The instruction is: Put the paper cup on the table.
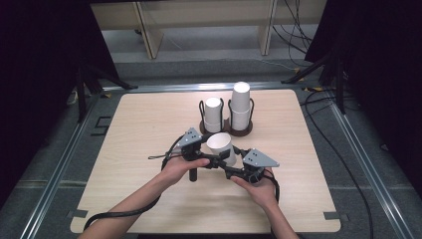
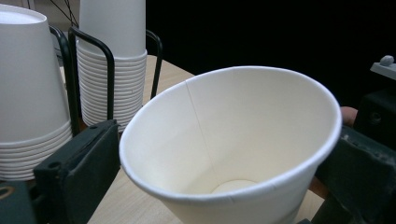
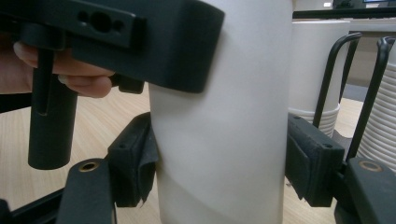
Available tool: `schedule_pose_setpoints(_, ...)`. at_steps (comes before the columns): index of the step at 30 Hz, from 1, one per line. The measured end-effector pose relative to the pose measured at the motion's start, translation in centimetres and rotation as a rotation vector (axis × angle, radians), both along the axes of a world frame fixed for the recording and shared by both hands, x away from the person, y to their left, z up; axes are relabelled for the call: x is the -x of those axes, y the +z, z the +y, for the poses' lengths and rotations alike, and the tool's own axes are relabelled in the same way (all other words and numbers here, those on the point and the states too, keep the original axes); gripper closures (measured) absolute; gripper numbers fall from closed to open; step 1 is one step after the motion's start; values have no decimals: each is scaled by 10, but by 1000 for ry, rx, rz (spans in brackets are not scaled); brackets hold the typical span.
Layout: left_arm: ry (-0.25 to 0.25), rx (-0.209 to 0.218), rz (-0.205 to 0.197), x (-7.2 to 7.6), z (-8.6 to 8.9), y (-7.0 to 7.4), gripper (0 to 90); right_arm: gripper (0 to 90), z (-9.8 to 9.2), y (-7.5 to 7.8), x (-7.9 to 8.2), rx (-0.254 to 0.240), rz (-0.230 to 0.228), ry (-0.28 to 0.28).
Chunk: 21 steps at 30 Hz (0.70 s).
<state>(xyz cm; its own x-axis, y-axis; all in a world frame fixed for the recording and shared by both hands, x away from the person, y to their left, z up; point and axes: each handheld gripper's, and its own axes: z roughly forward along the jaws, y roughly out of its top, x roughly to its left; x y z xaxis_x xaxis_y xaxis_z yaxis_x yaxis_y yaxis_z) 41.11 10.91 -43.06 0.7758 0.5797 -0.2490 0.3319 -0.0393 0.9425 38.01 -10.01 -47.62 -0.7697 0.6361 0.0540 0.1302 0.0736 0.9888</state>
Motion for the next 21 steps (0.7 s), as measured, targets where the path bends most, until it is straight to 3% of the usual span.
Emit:
schedule_pose_setpoints(1, -4, 14, 0, -1, -1, -1, 30, 331, -1, 1, 1, 9, 6, -7)
schedule_pose_setpoints(7, -16, 7, 22, -2, -2, -2, 52, 331, 0, 0, 1, 12, 2, -4)
schedule_pose_setpoints(10, -17, 16, 20, -2, -3, -2, 85, 331, 1, 0, 3, 6, 33, 1)
schedule_pose_setpoints(11, -17, 16, 20, -2, -3, -1, 95, 331, 0, 0, 2, 21, 4, -1)
schedule_pose_setpoints(12, -17, 12, 17, -3, -3, -1, 102, 331, 2, -1, 1, 3, 1, 10)
schedule_pose_setpoints(13, -20, 6, 13, -3, -3, -1, 109, 330, 3, -1, 2, -6, 28, 9)
schedule_pose_setpoints(16, -28, -11, -6, -2, -3, -1, 124, 325, 2, -2, 1, 12, 8, 5)
schedule_pose_setpoints(17, -35, 3, -15, -2, -4, -1, 129, 322, 1, -2, 1, 24, 12, 4)
schedule_pose_setpoints(18, -33, -15, -20, -1, -3, -1, 135, 320, 2, -2, 2, 17, 34, 6)
schedule_pose_setpoints(20, -39, -36, -37, 0, -3, 0, 142, 316, 2, -2, 3, 16, 39, 8)
schedule_pose_setpoints(21, -39, -42, -40, 0, -3, 1, 145, 313, 4, -3, 2, -8, 38, 26)
